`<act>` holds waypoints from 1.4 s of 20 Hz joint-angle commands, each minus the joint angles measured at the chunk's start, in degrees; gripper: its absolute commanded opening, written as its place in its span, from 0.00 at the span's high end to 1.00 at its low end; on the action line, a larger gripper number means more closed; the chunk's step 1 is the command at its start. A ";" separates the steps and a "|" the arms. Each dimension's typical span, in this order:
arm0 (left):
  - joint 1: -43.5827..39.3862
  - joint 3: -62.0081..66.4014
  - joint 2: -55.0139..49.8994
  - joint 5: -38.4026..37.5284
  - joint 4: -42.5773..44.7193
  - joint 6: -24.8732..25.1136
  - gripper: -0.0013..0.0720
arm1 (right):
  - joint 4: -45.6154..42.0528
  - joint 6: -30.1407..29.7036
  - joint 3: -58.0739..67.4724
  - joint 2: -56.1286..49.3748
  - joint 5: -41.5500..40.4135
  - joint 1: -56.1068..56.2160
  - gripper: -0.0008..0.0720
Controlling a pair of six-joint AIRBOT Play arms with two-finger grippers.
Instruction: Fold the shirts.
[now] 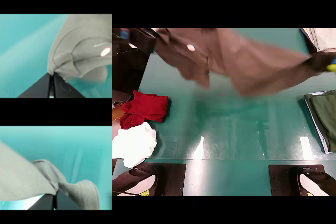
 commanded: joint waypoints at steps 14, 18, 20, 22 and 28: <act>0.04 11.58 11.58 -8.94 0.50 5.68 0.94 | -2.84 -5.31 18.73 8.70 20.20 -11.91 0.97; 0.04 7.87 9.05 -13.03 -5.05 5.68 0.94 | 0.63 -3.43 18.62 0.02 34.25 -10.10 0.97; 0.04 2.84 4.76 -12.96 -4.92 5.70 0.94 | 0.61 -3.28 15.12 -5.35 34.60 -7.45 0.97; 0.04 -2.71 -1.64 -12.17 -4.22 5.86 0.94 | 0.61 -3.30 8.76 -9.92 31.78 -5.22 0.97; 0.04 -6.25 -25.62 2.69 0.13 4.68 0.94 | 0.81 -3.34 -5.84 -24.81 6.56 -4.13 0.97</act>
